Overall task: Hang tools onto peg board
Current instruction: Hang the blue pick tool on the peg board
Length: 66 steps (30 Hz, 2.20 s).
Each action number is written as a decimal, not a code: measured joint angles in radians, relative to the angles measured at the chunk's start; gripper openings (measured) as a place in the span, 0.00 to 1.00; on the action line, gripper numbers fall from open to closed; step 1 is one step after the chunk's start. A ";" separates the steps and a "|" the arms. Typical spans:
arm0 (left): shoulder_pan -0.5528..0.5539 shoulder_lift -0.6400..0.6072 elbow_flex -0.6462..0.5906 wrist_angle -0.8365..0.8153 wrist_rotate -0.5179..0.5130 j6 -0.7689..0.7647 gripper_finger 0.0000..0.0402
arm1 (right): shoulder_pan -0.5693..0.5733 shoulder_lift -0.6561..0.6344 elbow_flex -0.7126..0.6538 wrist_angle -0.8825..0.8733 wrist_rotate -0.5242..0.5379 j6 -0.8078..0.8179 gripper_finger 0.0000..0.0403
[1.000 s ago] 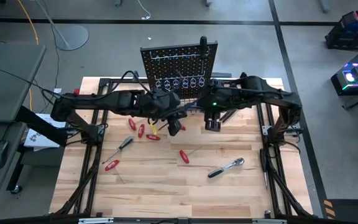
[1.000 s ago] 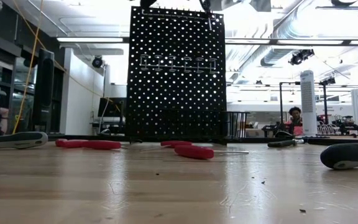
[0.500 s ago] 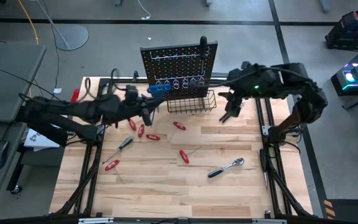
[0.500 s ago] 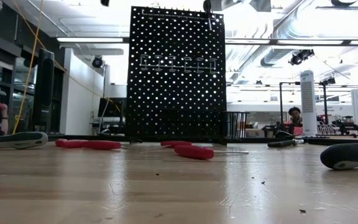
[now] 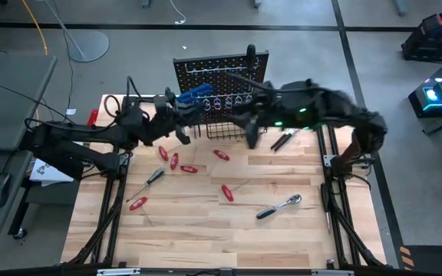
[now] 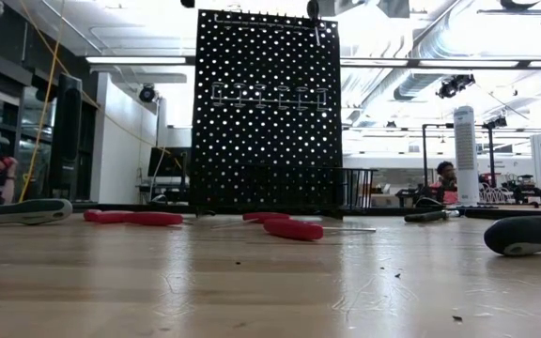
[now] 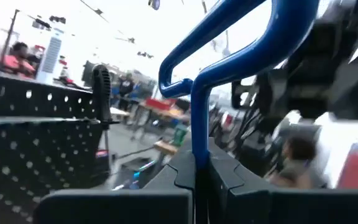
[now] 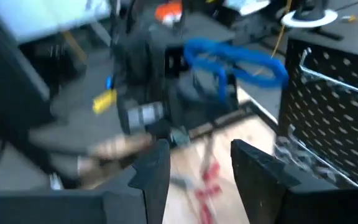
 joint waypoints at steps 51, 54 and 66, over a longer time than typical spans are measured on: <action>0.014 0.042 0.103 -0.074 0.036 0.454 0.00 | -0.021 0.224 0.003 0.346 0.349 -0.036 0.22; 0.013 0.043 0.103 -0.072 0.035 0.452 0.00 | -0.018 0.224 0.003 0.344 0.358 -0.045 0.06; 0.012 0.011 0.105 -0.310 -0.028 0.373 0.21 | -0.017 0.145 0.004 0.302 0.391 -0.105 0.01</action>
